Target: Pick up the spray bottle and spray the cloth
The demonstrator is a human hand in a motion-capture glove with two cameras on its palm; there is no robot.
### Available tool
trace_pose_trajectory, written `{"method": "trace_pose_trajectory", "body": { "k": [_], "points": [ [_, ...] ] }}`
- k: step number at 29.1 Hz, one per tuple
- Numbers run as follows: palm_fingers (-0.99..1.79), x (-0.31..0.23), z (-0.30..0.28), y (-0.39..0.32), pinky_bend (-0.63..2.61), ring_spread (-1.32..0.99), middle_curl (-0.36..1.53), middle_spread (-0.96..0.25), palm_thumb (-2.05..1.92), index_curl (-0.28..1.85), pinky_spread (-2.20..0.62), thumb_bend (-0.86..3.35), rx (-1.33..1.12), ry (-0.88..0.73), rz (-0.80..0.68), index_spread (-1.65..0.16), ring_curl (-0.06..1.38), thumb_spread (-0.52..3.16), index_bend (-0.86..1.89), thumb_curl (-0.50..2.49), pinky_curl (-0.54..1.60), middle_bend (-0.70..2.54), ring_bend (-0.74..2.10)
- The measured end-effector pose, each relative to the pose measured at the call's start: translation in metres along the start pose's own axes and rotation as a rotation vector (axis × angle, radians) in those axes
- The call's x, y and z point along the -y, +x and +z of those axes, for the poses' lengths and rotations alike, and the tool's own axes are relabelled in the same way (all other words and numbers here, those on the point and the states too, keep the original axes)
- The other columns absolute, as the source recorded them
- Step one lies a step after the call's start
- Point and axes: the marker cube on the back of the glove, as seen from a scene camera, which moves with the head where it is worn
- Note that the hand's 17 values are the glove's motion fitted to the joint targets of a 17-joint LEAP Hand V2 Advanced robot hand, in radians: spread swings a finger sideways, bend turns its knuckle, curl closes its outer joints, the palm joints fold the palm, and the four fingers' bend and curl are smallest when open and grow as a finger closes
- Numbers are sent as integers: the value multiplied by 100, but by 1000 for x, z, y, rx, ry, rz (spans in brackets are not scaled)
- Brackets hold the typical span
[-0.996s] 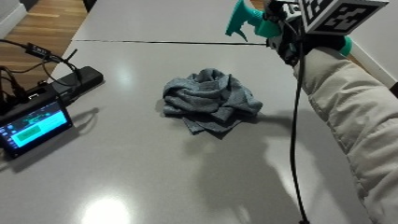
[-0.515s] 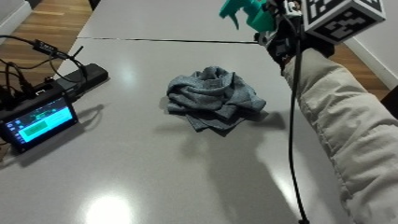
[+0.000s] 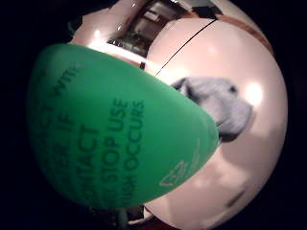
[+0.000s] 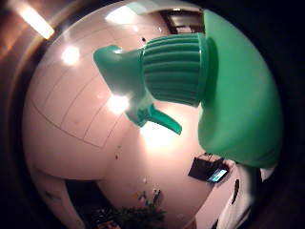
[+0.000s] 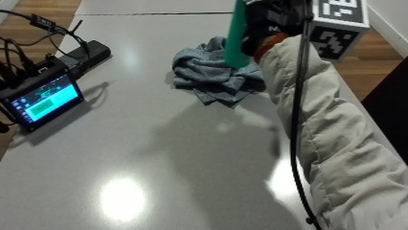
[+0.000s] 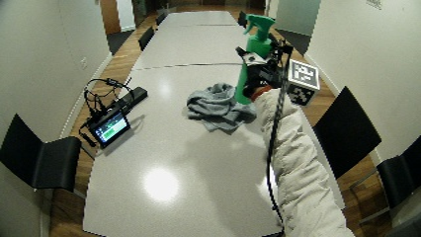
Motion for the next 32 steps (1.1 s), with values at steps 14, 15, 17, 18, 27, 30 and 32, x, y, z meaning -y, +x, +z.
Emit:
{"method": "trace_pose_trajectory", "body": {
  "k": [14, 15, 17, 18, 27, 30, 32],
  "points": [
    [43, -120, 160, 50, 18, -9, 53, -7, 123, 31, -2, 0, 46, -416, 22, -29, 46, 82, 11, 65, 36, 41, 51],
    [43, -124, 163, 58, 18, -9, 53, -7, 123, 31, -2, 0, 41, -417, 30, -29, 46, 83, 11, 65, 36, 41, 51],
    [42, -131, 167, 73, 19, -9, 53, -7, 123, 31, -1, 0, 30, -422, 37, -29, 46, 85, 11, 65, 36, 41, 51],
    [42, -134, 169, 78, 19, -9, 53, -6, 123, 31, -1, 0, 23, -426, 33, -29, 46, 86, 12, 65, 36, 41, 52],
    [43, -150, 179, 94, 22, -11, 53, -9, 120, 30, -6, -2, 4, -447, 33, -31, 46, 89, 12, 63, 37, 41, 52],
    [23, -160, 171, 99, 18, -12, 53, -10, 116, 32, -1, -4, 28, -498, 86, -33, 46, 88, 16, 61, 37, 40, 43],
    [17, -165, 161, 96, 19, -13, 53, -10, 114, 33, 1, -4, 62, -539, 112, -35, 47, 88, 16, 60, 37, 39, 42]
  ]
}}
